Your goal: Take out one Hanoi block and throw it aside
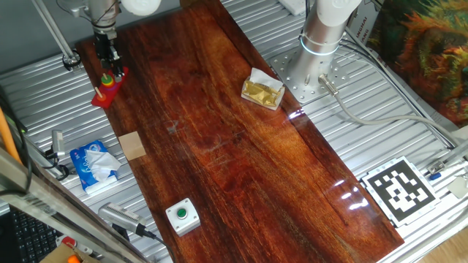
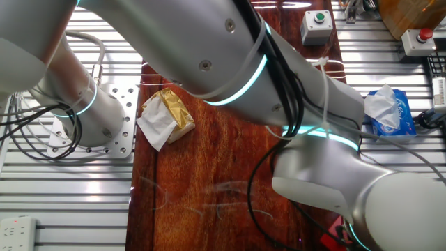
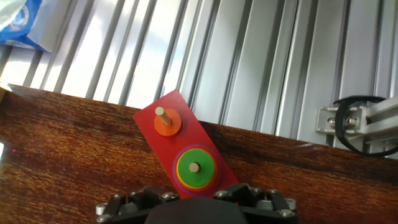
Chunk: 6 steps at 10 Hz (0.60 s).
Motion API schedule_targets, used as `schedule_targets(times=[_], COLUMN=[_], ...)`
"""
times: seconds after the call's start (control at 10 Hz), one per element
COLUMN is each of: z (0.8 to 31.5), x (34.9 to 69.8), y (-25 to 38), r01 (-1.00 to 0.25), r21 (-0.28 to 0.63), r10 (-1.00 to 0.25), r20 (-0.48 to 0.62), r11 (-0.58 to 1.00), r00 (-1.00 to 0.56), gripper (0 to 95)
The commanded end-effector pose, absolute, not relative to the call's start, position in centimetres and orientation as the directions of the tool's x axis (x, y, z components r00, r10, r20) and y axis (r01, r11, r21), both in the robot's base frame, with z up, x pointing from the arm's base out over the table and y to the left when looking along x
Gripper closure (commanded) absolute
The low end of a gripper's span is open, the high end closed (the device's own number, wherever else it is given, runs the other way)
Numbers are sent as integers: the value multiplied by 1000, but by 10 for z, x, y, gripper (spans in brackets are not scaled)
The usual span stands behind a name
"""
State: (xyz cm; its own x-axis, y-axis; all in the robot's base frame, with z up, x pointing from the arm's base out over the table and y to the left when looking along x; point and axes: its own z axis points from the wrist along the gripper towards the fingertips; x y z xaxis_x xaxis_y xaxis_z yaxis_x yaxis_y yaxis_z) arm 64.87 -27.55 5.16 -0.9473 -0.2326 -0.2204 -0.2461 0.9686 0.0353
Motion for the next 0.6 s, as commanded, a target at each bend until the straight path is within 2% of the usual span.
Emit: schedule_targets(times=[0.1, 0.6], z=[52, 52], x=[649, 649], y=[-276, -276], r01=[-220, -269], r21=[42, 53], r10=[-209, -257], r20=[-187, -171], r11=[975, 962], r00=[-960, -951], gripper=[380, 380])
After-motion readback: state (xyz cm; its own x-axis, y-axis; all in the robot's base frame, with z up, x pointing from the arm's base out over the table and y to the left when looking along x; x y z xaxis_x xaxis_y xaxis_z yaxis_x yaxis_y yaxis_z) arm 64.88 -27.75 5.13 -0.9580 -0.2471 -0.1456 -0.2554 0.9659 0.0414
